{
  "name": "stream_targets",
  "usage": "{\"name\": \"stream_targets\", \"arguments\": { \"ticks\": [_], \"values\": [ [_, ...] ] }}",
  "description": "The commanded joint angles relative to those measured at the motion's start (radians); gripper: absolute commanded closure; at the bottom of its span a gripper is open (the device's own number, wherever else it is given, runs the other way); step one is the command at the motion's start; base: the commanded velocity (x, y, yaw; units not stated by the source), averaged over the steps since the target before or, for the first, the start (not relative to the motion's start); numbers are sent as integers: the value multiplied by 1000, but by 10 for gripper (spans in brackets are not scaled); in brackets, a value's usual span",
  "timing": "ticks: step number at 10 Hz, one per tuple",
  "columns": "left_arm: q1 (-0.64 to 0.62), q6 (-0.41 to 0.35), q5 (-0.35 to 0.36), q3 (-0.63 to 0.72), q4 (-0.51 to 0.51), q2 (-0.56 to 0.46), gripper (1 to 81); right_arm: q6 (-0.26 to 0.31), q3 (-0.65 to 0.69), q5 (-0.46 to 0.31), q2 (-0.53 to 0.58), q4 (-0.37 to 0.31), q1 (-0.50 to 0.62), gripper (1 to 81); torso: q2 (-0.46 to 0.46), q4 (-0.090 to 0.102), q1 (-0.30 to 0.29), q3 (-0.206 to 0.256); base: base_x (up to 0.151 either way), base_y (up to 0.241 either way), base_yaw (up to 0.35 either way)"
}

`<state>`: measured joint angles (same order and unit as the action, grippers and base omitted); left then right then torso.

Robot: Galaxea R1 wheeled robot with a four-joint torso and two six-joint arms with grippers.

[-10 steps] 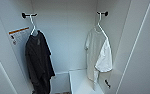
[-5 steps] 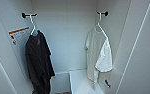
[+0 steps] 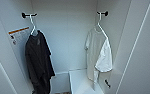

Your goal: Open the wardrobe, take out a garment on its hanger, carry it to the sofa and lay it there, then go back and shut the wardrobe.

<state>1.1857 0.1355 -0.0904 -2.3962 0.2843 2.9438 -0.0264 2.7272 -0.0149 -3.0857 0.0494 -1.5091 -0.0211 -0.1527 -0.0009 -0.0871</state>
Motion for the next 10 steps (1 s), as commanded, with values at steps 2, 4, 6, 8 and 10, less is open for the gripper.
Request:
{"name": "stream_targets", "arguments": {
  "ticks": [2, 4, 6, 8, 10],
  "values": [
    [-185, -1, -101, 77, 4, -17, 10, 0, 2, -46, -1, -2, 46, 10, 0, 0, 1, 0, 0, 0, 0],
    [-229, 0, -117, 149, -5, -40, 10, -6, 2, -45, 2, -2, 48, 10, 0, -64, 1, 0, 0, 0, 0],
    [-271, 6, -135, 248, -8, -81, 10, -6, 2, -45, 2, -2, 48, 10, 0, -43, 1, 0, 0, 0, 0],
    [-312, 10, -164, 316, -10, -109, 10, -7, 21, -45, 22, -3, 48, 10, 0, -80, 1, 0, 0, 0, 0],
    [-356, 13, -172, 350, -19, -133, 10, -21, 46, -43, 71, -55, 45, 10, 0, -83, 1, 0, 0, 0, 0]
  ]
}}
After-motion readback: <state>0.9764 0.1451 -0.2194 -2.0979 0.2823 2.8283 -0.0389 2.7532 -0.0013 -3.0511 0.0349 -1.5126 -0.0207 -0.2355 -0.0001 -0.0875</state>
